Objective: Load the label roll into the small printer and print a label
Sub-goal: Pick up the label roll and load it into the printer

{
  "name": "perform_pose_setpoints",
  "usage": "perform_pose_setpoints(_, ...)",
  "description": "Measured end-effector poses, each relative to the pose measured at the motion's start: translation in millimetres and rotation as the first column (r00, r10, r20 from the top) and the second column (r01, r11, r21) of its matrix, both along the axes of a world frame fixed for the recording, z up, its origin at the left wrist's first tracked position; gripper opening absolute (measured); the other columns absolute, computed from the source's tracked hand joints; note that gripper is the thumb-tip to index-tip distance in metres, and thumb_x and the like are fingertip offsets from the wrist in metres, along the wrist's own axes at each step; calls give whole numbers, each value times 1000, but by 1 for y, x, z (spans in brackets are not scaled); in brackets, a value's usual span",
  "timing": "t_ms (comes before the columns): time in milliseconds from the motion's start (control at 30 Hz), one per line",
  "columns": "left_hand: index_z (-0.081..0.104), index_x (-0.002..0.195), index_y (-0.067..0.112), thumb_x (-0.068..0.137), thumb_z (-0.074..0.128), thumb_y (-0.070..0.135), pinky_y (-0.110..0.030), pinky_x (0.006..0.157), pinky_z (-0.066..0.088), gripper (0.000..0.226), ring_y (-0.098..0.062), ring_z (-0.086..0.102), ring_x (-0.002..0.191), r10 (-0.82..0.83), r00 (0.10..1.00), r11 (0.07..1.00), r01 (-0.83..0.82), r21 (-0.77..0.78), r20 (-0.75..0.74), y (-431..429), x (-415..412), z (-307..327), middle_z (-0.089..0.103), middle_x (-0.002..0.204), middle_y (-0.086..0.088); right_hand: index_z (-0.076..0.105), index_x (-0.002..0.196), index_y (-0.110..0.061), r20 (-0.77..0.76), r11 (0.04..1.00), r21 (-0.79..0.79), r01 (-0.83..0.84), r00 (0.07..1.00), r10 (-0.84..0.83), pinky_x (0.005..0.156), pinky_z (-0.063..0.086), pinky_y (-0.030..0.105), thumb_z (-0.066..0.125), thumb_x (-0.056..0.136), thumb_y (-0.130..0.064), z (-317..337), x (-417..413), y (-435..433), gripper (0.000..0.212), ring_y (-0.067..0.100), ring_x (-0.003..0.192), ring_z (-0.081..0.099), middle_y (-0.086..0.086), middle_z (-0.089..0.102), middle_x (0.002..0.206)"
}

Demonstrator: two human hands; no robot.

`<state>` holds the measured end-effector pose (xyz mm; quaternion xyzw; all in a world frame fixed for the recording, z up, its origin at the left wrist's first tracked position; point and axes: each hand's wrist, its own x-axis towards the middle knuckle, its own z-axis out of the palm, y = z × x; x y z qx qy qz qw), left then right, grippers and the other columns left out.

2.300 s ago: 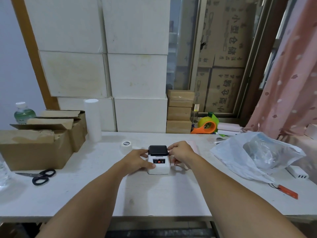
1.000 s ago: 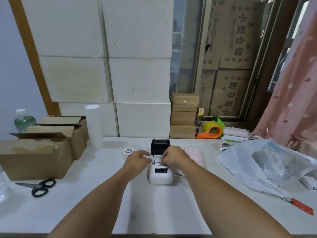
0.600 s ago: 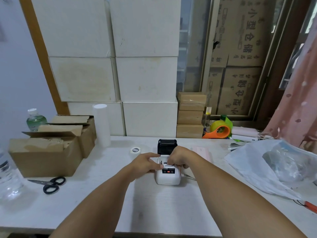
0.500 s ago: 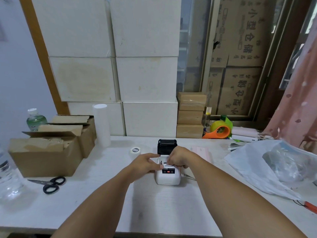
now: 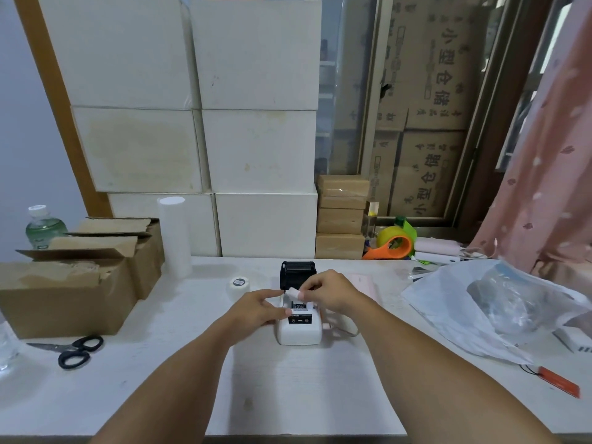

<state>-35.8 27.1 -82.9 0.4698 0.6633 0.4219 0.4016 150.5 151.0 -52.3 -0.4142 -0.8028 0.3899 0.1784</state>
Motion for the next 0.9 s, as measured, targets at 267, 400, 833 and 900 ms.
perform_pose_setpoints(267, 65, 137, 28, 72, 91, 43, -29, 101, 52, 72, -17, 76, 95, -8, 1000, 1000, 9, -13, 20, 3, -3, -8, 73, 92, -13, 81, 103, -17, -199, 989, -87, 117, 971, -132, 82, 50, 32, 81, 93, -29, 5, 25, 4, 16, 18, 95, 66, -1, 74, 96)
perform_pose_setpoints(400, 64, 134, 32, 79, 88, 39, -20, 89, 50, 61, -10, 71, 87, -3, 1000, 1000, 3, -20, 13, 0, 0, -5, 65, 88, -4, 63, 141, -23, -244, 975, -105, 196, 945, -216, 82, 51, 35, 69, 102, -28, 4, 48, 9, 40, 28, 110, 65, 3, 64, 101)
perform_pose_setpoints(833, 68, 136, 29, 77, 90, 38, -37, 107, 53, 64, -18, 78, 103, 67, 998, 998, -67, 11, 5, -2, 6, -12, 83, 105, -4, 69, 88, -24, -235, 839, -73, 539, 808, -540, 83, 63, 42, 82, 87, -30, -21, 129, 7, 14, 22, 86, 69, 0, 74, 91)
perform_pose_setpoints(900, 68, 137, 29, 76, 90, 40, -37, 108, 52, 66, -17, 77, 103, 72, 997, 997, -72, 17, 10, -2, 7, -13, 83, 105, -3, 66, 86, -29, -127, 812, 15, 583, 807, -577, 86, 64, 46, 81, 85, -36, -25, 141, 5, 17, 24, 88, 73, -3, 75, 92)
